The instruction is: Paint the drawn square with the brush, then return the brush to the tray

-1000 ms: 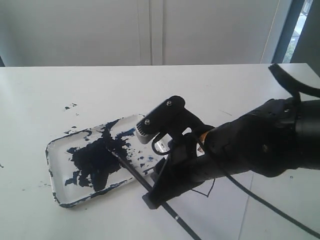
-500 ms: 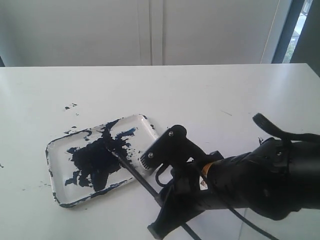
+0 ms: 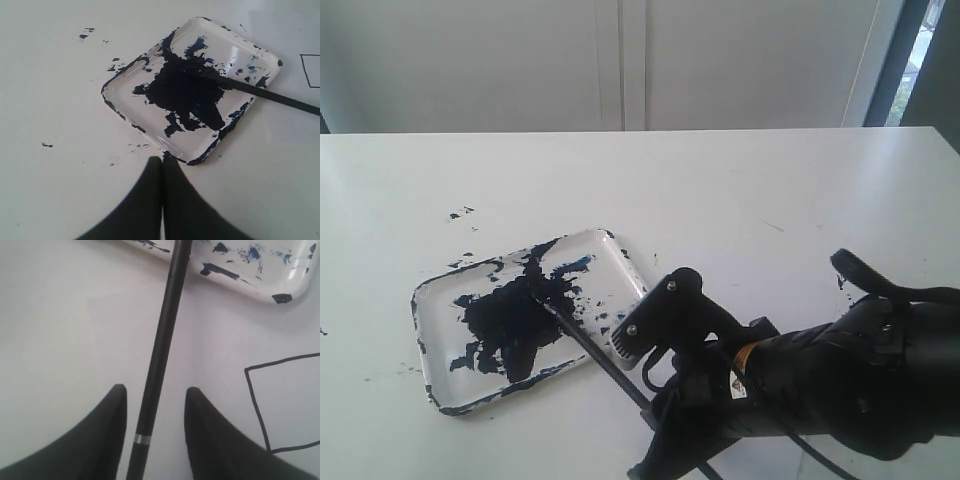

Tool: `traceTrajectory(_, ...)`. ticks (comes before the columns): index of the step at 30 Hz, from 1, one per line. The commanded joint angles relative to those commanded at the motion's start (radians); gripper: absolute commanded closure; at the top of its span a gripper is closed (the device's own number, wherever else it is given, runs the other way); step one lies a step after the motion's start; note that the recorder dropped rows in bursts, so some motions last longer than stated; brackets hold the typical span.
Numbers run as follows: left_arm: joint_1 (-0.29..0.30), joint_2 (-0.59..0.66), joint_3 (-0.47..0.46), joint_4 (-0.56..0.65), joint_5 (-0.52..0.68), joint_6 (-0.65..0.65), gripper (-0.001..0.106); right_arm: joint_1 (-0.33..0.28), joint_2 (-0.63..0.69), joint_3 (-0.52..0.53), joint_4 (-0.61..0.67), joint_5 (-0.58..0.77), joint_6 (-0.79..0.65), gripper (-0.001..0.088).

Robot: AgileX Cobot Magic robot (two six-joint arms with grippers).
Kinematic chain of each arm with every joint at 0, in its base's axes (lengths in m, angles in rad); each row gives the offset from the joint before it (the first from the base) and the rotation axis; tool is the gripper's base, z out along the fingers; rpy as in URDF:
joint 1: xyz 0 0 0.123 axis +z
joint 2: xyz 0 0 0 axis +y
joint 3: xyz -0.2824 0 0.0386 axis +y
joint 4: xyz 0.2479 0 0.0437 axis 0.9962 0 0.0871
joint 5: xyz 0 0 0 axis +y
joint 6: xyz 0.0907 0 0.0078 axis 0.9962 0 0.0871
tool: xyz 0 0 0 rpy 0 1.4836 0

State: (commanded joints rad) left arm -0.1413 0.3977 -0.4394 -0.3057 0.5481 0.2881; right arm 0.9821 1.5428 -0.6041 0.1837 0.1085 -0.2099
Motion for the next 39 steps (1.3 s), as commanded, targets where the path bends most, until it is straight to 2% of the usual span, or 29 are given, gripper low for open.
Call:
traceTrajectory(14, 0.0, 0.0, 0.0, 0.0, 0.002, 0.0, 0.105, 0.0, 0.099, 0.0, 0.0, -0.028, 0.0, 0.0514)
traceTrajectory(16, 0.0, 0.0, 0.0, 0.0, 0.002, 0.0, 0.105, 0.0, 0.102, 0.0, 0.0, -0.028, 0.0, 0.0567)
traceTrajectory(19, 0.0, 0.0, 0.0, 0.0, 0.002, 0.0, 0.105, 0.0, 0.102, 0.0, 0.0, -0.028, 0.0, 0.0708)
traceTrajectory(26, 0.0, 0.0, 0.0, 0.0, 0.002, 0.0, 0.105, 0.0, 0.102, 0.0, 0.0, -0.026, 0.01, 0.0869)
traceTrajectory(32, 0.0, 0.0, 0.0, 0.0, 0.002, 0.0, 0.105, 0.0, 0.074, 0.0, 0.002, -0.018, 0.059, 0.0868)
traceTrajectory(39, 0.0, 0.0, 0.0, 0.0, 0.002, 0.0, 0.105, 0.0, -0.058, -0.004, 0.002, 0.068, 0.059, 0.0868)
